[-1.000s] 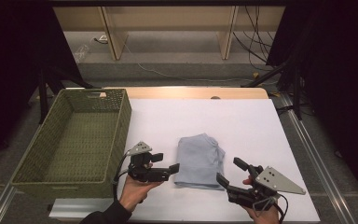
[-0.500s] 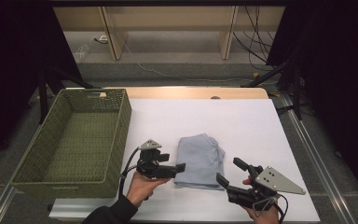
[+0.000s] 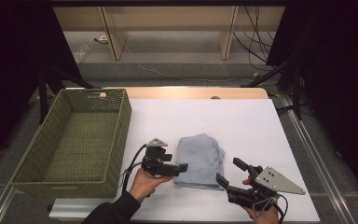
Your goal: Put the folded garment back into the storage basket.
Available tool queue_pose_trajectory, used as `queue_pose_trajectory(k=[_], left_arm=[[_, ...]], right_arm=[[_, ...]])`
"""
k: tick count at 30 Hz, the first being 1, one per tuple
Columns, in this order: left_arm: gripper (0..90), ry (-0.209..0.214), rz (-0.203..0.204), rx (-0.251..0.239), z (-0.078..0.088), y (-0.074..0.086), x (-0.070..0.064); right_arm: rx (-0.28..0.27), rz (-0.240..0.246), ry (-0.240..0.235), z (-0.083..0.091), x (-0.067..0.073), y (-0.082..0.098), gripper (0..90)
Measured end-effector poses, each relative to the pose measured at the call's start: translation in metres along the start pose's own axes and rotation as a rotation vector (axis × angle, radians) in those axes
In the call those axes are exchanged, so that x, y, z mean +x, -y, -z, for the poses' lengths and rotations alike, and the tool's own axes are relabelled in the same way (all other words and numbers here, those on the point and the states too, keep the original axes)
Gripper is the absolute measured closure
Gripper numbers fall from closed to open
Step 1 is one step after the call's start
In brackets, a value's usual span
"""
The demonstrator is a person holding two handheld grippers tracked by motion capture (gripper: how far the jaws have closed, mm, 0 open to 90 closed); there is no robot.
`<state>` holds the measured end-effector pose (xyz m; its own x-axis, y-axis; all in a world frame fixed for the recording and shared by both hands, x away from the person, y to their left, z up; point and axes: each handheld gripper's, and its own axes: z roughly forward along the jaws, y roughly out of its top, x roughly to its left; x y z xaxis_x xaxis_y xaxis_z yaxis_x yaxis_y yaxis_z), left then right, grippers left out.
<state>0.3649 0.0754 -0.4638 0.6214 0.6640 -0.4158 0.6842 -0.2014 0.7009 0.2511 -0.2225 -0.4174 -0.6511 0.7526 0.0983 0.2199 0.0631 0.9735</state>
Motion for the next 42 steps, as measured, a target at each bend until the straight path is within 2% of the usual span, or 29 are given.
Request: queue_pose_trajectory(k=[3,9,14,24,27,31,36,39,42], left_arm=[[17.5,-0.006,-0.002,0.012,-0.004,-0.001,0.002],[18.3,-0.008,0.019,0.025,-0.012,-0.003,0.004],[18.4,-0.017,0.014,0.051,-0.021,-0.004,0.003],[19.4,-0.033,0.029,0.063,-0.029,-0.005,0.006],[19.7,-0.034,0.034,0.057,-0.029,-0.006,0.009],[20.1,-0.04,0.045,0.074,-0.034,-0.006,0.014],[20.5,-0.034,0.036,0.096,-0.04,-0.006,0.014],[21.1,-0.025,0.053,0.105,-0.043,-0.006,0.016],[22.9,-0.016,0.053,0.116,-0.047,-0.007,0.017]], right_arm=[[0.002,0.0,0.0,0.0,0.001,0.0,23.8],[0.005,0.005,-0.006,-0.001,0.001,0.0,23.8],[0.005,0.004,-0.004,-0.001,0.001,0.0,23.8],[0.006,0.007,-0.009,-0.001,0.001,0.0,23.9],[0.005,0.006,-0.01,-0.001,0.001,0.0,23.9],[0.007,0.007,-0.01,-0.001,0.001,0.0,24.0],[0.008,0.007,-0.01,-0.001,0.001,0.0,24.0],[0.007,0.007,-0.01,-0.001,0.001,0.0,24.1],[0.007,0.007,-0.01,-0.001,0.001,0.0,24.1]])
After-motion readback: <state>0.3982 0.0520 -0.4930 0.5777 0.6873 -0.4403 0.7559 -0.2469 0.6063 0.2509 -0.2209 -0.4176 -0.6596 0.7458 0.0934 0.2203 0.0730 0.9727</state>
